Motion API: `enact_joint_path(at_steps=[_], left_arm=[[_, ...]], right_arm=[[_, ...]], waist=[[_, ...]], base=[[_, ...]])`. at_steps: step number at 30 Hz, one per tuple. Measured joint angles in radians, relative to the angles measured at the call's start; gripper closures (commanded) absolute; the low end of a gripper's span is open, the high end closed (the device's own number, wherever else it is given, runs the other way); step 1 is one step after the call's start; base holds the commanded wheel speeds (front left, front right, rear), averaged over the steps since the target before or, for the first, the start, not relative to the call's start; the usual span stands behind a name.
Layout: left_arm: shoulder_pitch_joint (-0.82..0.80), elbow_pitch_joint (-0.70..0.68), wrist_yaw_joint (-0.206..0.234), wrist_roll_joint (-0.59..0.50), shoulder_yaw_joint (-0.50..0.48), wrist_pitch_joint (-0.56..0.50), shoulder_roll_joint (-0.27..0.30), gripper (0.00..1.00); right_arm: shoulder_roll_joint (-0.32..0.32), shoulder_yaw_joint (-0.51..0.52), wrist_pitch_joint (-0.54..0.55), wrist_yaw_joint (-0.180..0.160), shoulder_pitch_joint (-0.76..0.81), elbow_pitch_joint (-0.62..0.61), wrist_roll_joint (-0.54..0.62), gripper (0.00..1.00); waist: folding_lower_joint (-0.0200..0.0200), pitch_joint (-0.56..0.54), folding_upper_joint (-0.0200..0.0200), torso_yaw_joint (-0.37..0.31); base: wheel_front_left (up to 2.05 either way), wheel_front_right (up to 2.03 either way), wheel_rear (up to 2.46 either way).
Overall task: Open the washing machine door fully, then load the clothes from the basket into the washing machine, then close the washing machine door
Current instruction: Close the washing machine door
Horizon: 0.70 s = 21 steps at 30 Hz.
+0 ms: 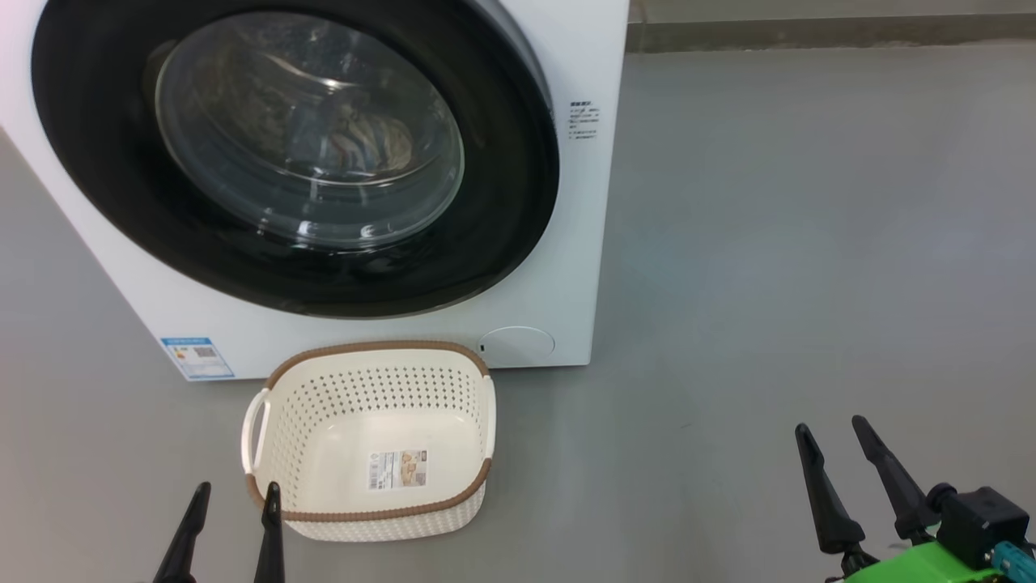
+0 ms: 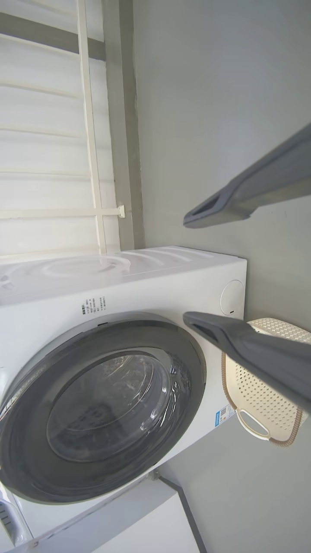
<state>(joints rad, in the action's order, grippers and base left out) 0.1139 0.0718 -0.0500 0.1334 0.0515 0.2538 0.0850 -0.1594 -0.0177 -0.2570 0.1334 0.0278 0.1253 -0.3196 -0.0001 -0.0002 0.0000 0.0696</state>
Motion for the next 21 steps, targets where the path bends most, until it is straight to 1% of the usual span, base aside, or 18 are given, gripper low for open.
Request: enact_joint_path(at_steps=[6,15,21], left_arm=[[0.002,0.0,0.0,0.002,-0.002,0.0,0.006,0.0],[0.006,0.0,0.0,0.006,-0.003,0.0,0.011,0.0],[0.006,0.0,0.001,0.011,-0.003,0.0,0.014,0.0]], right_arm=[[0.016,0.012,0.017,0.0,0.063,-0.055,0.029,0.0],[0.041,0.039,0.033,0.0,0.094,-0.101,0.045,0.0],[0.047,0.055,0.045,0.0,0.097,-0.115,0.047,0.0]], waist=[[0.0,-0.015,0.0001,-0.021],[0.0,-0.02,0.0,-0.033],[0.0001,-0.022,0.0,-0.037]], base=[[0.0,0.0,0.0],[0.0,0.0,0.0],[0.0,0.0,0.0]])
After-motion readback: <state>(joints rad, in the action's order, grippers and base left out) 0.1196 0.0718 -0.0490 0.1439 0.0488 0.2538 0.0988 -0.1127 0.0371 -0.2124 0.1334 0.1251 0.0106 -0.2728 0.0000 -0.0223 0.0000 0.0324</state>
